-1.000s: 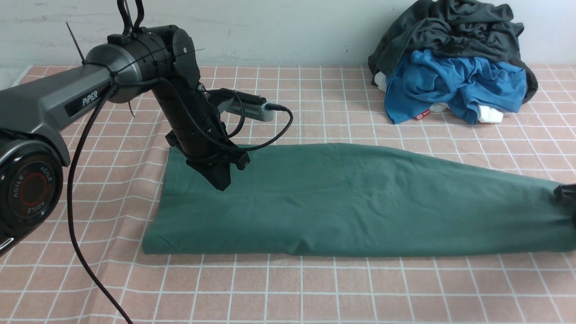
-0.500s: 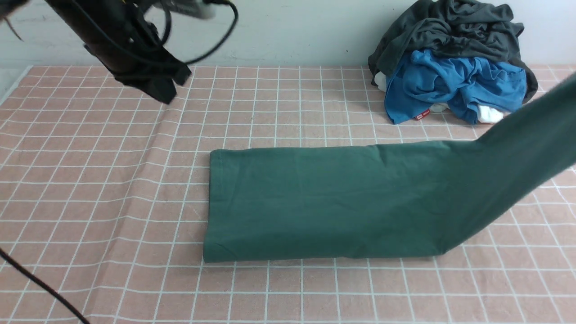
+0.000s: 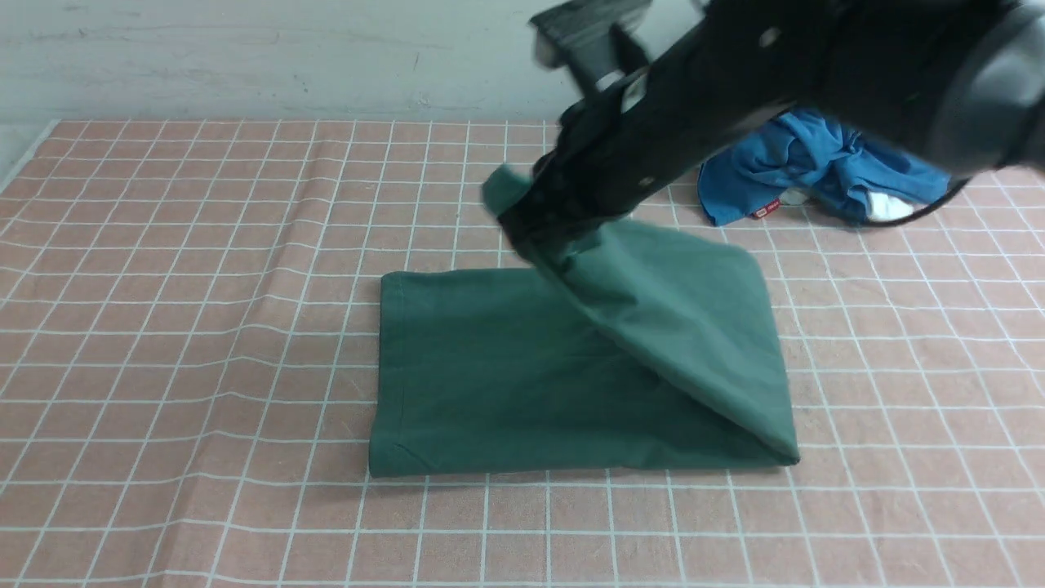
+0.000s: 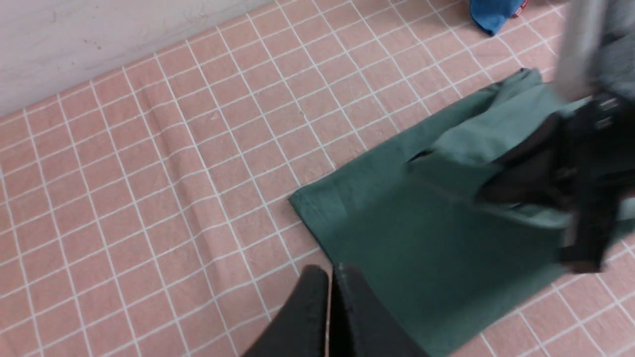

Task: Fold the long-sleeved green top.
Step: Use the right arm to drag the right edge of the fabric to the left and folds it over the left edge

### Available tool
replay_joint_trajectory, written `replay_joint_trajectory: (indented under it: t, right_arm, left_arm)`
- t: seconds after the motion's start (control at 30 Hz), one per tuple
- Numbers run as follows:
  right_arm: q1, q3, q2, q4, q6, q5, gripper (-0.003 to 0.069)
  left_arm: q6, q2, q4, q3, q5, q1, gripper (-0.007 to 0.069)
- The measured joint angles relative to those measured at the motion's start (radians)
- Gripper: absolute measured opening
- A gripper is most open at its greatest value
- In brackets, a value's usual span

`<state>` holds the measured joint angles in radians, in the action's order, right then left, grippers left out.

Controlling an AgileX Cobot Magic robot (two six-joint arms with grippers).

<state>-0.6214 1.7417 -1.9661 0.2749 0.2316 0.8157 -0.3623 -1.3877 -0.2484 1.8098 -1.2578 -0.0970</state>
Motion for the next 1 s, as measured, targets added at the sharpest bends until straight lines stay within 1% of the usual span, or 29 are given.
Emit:
replay_joint_trajectory:
  t: [0.07,0.1,0.2,0.27,0.3,0.33,0.43,0.47,0.5,0.53,0.57,0.6,0.67,0.7,0.73,0.83,0.9,0.97,1.0]
  right_arm:
    - [-0.025,-0.001,-0.041,0.026,0.000,-0.049,0.0019]
    - [-0.051,-0.001,-0.092,0.074,0.000,-0.121,0.0019]
    - [-0.076,-0.001,-0.145,0.121,0.000,-0.186,0.0022]
    - [-0.093,-0.001,-0.191,0.176,0.003,-0.219,0.0052]
    - [-0.096,-0.001,-0.198,0.189,0.007,-0.219,0.0083]
    - [-0.096,-0.001,-0.198,0.191,0.008,-0.219,0.0089]
    - [-0.096,-0.001,-0.184,0.210,0.032,-0.191,0.0228]
    - [-0.096,-0.001,-0.184,0.210,0.034,-0.188,0.0228]
    - [-0.096,-0.001,-0.162,0.199,0.047,-0.152,0.0299]
    - [-0.095,-0.001,-0.139,0.180,0.053,-0.114,0.0345]
    - [-0.094,-0.001,-0.135,0.175,0.054,-0.107,0.0352]
    - [-0.090,-0.001,-0.106,0.142,0.060,-0.056,0.0392]
    - [-0.079,0.000,-0.066,0.077,0.055,0.024,0.0423]
    - [-0.077,0.000,-0.063,0.062,0.050,0.042,0.0424]
    - [-0.061,0.000,-0.030,-0.005,0.013,0.131,0.0429]
    - [-0.038,-0.001,0.015,-0.111,-0.044,0.278,0.0412]
    - [-0.033,-0.011,0.058,-0.179,-0.060,0.351,0.0384]
    - [-0.033,-0.037,0.116,-0.207,-0.065,0.375,0.0351]
    - [-0.033,-0.062,0.171,-0.212,-0.067,0.370,0.0321]
  left_arm:
    - [0.001,0.033,-0.003,-0.034,0.000,0.000,-0.0003]
    - [0.002,0.084,-0.005,-0.093,-0.001,0.000,-0.0003]
    - [0.005,0.146,-0.005,-0.174,-0.002,0.000,-0.0003]
    - [0.007,0.216,-0.005,-0.265,-0.003,0.000,-0.0003]
    - [0.008,0.247,-0.005,-0.304,-0.003,0.000,-0.0003]
    - [0.008,0.260,-0.005,-0.320,-0.003,0.000,-0.0003]
    - [0.017,0.372,0.014,-0.458,-0.003,0.000,-0.0003]
    - [0.019,0.396,0.022,-0.477,-0.003,0.000,-0.0003]
    - [0.033,0.454,0.037,-0.547,0.004,0.000,-0.0003]
    - [0.047,0.498,0.056,-0.610,0.012,0.000,-0.0003]
    - [0.053,0.507,0.059,-0.621,0.017,0.000,-0.0003]
    - [0.073,0.571,0.083,-0.698,0.035,0.000,-0.0003]
    - [0.102,0.666,0.114,-0.807,0.067,0.000,-0.0003]
    - [0.108,0.686,0.121,-0.829,0.077,0.000,-0.0003]
    - [0.135,0.774,0.145,-0.911,0.100,0.000,-0.0003]
    - [0.181,0.911,0.184,-1.060,0.155,0.000,-0.0003]
    - [0.208,0.990,0.197,-1.135,0.209,0.000,-0.0003]
    - [0.222,1.049,0.204,-1.188,0.251,0.000,-0.0003]
    - [0.230,1.097,0.205,-1.229,0.278,0.000,-0.0003]
